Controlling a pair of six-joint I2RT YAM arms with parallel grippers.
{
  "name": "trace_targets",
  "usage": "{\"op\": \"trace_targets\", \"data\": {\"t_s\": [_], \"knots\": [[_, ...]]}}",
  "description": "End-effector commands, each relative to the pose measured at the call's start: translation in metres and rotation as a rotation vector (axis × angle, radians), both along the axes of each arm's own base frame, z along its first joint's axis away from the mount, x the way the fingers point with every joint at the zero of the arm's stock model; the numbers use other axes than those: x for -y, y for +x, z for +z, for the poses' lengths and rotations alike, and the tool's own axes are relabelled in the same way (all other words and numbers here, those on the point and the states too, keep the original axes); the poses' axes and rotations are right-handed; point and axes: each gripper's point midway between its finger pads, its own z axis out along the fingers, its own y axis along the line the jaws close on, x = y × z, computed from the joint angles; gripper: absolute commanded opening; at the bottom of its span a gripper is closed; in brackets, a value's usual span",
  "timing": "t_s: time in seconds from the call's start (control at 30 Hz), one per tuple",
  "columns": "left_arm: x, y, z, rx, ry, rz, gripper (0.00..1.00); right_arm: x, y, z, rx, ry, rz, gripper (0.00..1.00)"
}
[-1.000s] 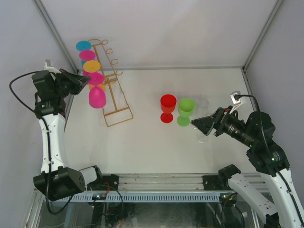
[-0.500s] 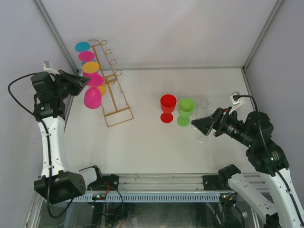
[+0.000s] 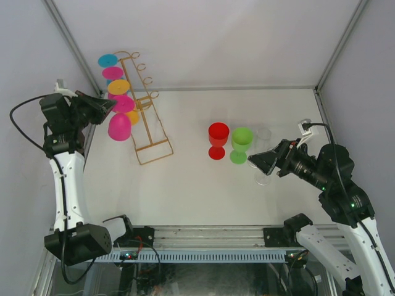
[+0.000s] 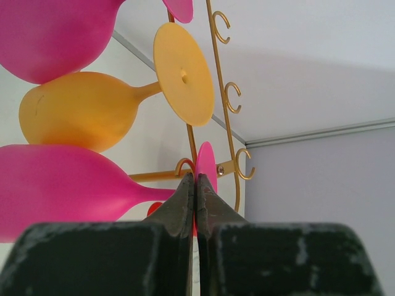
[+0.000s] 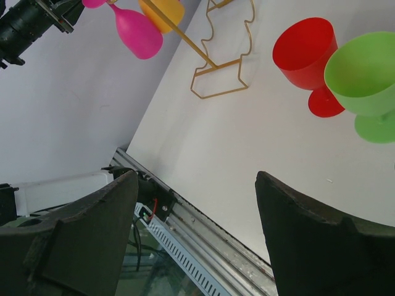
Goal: Take the wine glass off the wine glass rack
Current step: Pick up the wine glass from the wine rack.
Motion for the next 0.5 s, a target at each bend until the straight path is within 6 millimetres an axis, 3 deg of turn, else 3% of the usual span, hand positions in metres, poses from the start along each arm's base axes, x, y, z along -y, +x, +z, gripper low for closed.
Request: {"op": "trace_targets", "data": {"t_s": [0.0, 0.3, 0.47], "knots": [[0.006, -0.006, 0.029, 0.086, 0.001, -0.020, 0.00, 0.001, 0.005, 0.002, 0.006, 0.007, -0.017, 0.76], [-0.003, -0.007, 0.039, 0.110, -0.007, 0.041, 0.00, -0.001, 0.005, 0.001, 0.004, 0.012, -0.013, 0.76], [0.002, -0.004, 0.052, 0.144, -0.031, 0.010, 0.00, -0.002, 0.006, 0.000, -0.003, 0.016, -0.010, 0.76]]}}
